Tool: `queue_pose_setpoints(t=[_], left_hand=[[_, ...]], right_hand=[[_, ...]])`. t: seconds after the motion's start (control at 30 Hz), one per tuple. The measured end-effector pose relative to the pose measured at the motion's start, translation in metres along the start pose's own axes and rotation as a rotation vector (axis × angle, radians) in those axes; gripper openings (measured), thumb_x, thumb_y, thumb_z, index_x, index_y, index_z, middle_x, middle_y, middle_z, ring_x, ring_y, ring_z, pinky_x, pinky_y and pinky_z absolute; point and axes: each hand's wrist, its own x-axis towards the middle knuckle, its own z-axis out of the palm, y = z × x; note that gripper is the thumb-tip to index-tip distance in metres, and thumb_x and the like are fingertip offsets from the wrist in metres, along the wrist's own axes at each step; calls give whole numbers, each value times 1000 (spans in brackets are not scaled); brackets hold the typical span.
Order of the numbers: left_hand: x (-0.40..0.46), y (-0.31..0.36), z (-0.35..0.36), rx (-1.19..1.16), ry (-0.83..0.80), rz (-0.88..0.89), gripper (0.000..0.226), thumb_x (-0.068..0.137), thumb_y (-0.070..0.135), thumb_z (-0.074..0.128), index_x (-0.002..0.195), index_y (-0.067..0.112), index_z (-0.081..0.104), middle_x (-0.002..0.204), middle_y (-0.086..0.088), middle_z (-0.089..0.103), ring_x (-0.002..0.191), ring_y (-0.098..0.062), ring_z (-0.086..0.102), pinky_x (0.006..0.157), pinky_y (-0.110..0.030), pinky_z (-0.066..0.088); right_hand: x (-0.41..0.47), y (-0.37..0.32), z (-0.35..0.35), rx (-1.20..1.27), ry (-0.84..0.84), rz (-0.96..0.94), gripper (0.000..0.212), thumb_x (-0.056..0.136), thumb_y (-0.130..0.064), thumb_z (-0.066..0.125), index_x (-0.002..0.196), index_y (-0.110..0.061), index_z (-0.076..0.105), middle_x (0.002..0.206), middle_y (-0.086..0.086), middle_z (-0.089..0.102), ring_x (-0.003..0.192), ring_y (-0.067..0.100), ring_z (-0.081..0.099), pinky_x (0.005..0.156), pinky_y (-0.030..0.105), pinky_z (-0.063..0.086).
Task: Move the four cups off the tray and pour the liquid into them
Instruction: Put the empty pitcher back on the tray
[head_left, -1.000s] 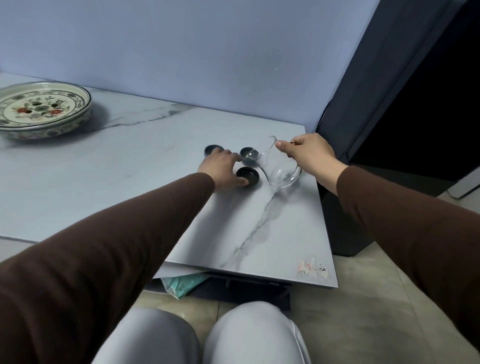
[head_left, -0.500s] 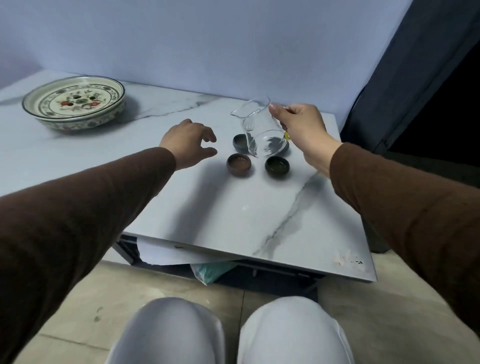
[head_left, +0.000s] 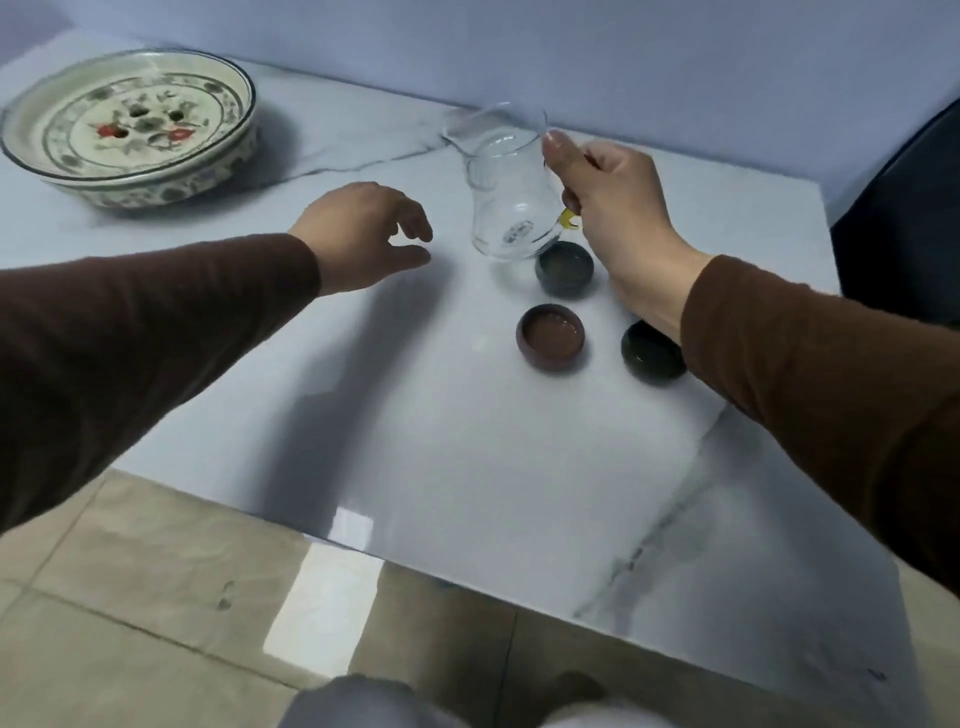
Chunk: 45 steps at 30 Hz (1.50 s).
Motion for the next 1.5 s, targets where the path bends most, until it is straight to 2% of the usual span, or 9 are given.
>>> queue_pose_setpoints(t=[0.2,0.4,0.5,0.6,0.77,0.87,0.97,1.17,1.5], left_hand=[[-18,1,-36,-46,-118,-104,28,89,44,63,113,29,67,111,7,66,104,-19,57,86,-37,47],[-53,16,-111,-95,-212,-216,29,89,41,65,114,28,67,109,6,67,106,-21,56,86,-36,47],[-76,18,-150,-104,-234,-273,29,89,39,64,115,27,67,109,4,67,105,-21,55,84,-34,44],[-102,4,-184,-93,-265,-305,29,90,38,63,117,26,65,112,4,67,108,-21,54,85,-33,43],[-135,-47,-223,-92,-289,-318,33,90,38,62,120,24,64,114,2,67,112,-23,54,89,-35,45],[-146,-78,-242,-119,-273,-304,35,90,36,63,122,22,64,116,0,67,113,-24,54,90,-37,46],[-150,-110,-254,-130,-265,-282,36,90,35,63,123,22,63,117,0,67,114,-24,54,92,-39,46],[-132,-166,-263,-94,-303,-247,34,89,36,63,120,22,65,117,0,68,114,-26,55,92,-37,46],[-79,-246,-257,-64,-354,-181,33,88,34,64,118,20,67,115,-3,69,111,-29,57,90,-37,48]], right_hand=[[-14,-30,0,-10,-42,179,59,91,-47,60,72,6,45,69,10,37,63,19,32,62,33,26],[-39,-104,1,10,-49,332,55,92,-48,58,69,-1,40,68,10,36,63,18,31,60,33,25],[-53,-143,10,-18,-70,380,47,91,-49,56,66,-14,39,66,5,35,61,15,31,58,33,26],[-64,-180,35,-5,-87,424,43,93,-47,56,67,-18,37,66,4,33,57,11,28,55,31,24],[-77,-224,99,-33,-92,472,42,91,-52,51,66,-21,39,67,4,37,64,16,32,63,34,27],[-79,-244,140,-31,-91,493,48,92,-51,49,69,-10,38,69,5,39,62,16,32,62,33,27],[-76,-255,178,-36,-99,500,49,95,-47,48,73,-3,41,69,6,42,62,15,34,61,33,29],[-53,-259,228,-29,-120,519,38,98,-44,46,69,-19,43,67,2,45,61,15,38,60,32,32],[20,-240,300,1,-122,565,40,101,-42,45,66,-21,43,67,-2,45,60,12,37,60,31,31]])
